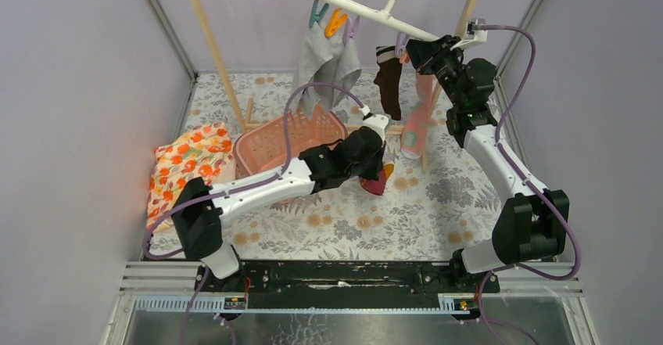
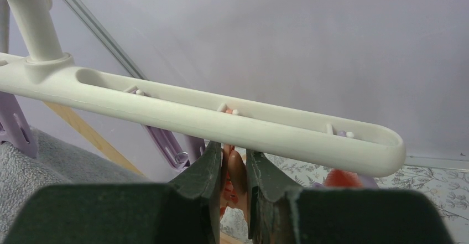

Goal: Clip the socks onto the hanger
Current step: Place the sock at the center of the board.

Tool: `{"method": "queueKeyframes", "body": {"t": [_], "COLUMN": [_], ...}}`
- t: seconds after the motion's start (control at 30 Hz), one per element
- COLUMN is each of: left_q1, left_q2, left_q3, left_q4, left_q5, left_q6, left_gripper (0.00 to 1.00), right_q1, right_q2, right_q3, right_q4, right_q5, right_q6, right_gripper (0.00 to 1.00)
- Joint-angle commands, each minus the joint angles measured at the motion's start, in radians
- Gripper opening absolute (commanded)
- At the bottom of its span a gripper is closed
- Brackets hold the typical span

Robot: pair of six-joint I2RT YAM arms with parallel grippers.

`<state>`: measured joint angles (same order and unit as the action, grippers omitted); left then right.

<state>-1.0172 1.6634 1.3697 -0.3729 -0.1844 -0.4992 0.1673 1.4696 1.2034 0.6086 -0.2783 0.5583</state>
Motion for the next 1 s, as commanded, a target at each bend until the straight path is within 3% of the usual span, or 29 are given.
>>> {"method": "queueKeyframes", "body": {"t": [0.0,0.13,0.27,0.33,0.37,0.4,0.43,0.47,0.53,0.7,0.97], "left_q1": [0.042,0.118,0.142,0.143,0.142,0.143,0.142,0.142,0.142,0.143,0.143], "left_q2": [-0.117,-0.137,-0.059,-0.009,0.012,0.032,0.052,0.070,0.097,0.119,0.224], "left_q3": [0.013,-0.031,-0.070,-0.075,-0.076,-0.074,-0.067,-0.057,-0.031,-0.009,-0.043], "left_q4": [0.014,0.020,0.084,0.125,0.147,0.165,0.176,0.179,0.163,0.129,0.073], "left_q5": [-0.091,-0.013,0.125,0.177,0.219,0.238,0.241,0.234,0.211,0.115,-0.054], "left_q6": [0.053,0.067,0.067,0.056,0.052,0.045,0.041,0.041,0.043,0.062,-0.006], "left_gripper": [0.00,0.02,0.03,0.12,0.20,0.34,0.57,0.74,0.96,0.98,0.81], "right_q1": [-0.012,-0.012,-0.012,-0.013,-0.012,-0.012,-0.012,-0.012,-0.012,-0.012,-0.012], "right_q2": [0.043,0.051,0.051,0.049,0.049,0.048,0.047,0.047,0.049,0.052,0.064], "right_q3": [-0.068,-0.068,-0.070,-0.071,-0.072,-0.073,-0.073,-0.073,-0.072,-0.070,-0.070], "right_q4": [-0.234,-0.216,-0.214,-0.220,-0.221,-0.223,-0.224,-0.225,-0.229,-0.227,-0.218], "right_q5": [-0.040,-0.056,-0.059,-0.056,-0.055,-0.053,-0.052,-0.050,-0.051,-0.050,-0.062], "right_q6": [-0.015,0.004,0.005,0.002,0.000,-0.001,-0.003,-0.003,-0.005,-0.006,0.001], "right_gripper": [0.00,0.00,0.00,0.00,0.00,0.00,0.00,0.00,0.00,0.00,0.00]}}
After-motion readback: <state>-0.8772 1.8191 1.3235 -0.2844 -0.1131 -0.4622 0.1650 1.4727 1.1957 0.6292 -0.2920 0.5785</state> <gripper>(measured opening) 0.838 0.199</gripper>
